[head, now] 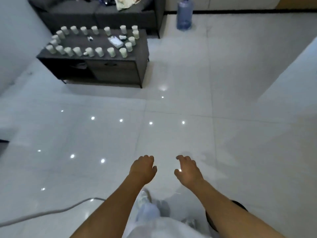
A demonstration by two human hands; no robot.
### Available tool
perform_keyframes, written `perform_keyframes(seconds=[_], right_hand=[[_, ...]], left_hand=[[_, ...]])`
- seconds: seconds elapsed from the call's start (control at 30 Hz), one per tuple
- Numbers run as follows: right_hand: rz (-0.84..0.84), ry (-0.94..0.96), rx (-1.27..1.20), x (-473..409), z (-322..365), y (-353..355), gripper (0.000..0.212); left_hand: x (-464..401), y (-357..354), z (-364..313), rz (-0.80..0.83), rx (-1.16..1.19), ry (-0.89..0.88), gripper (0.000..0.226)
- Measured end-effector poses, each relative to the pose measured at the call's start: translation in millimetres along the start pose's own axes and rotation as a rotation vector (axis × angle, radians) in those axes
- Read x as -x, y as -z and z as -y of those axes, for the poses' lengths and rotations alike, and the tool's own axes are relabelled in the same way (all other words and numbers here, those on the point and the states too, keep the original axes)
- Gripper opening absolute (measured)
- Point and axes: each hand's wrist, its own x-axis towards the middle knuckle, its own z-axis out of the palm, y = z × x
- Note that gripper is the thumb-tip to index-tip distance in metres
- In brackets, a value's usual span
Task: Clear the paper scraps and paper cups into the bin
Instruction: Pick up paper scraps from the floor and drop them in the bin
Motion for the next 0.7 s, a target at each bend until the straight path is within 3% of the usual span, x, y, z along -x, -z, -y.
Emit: perform_keyframes(seconds=[0.33, 0.7], right_hand=[[0.076, 0.209, 0.124, -88, 186, -34, 0.052], [0.170, 0.302, 0.211, -180, 316, -44, 0.055]], left_hand=[[-20, 55, 176, -0.047, 0.182, 0.201, 0.037], [-75, 110, 301, -0.125, 0.327, 0.318, 0.035]])
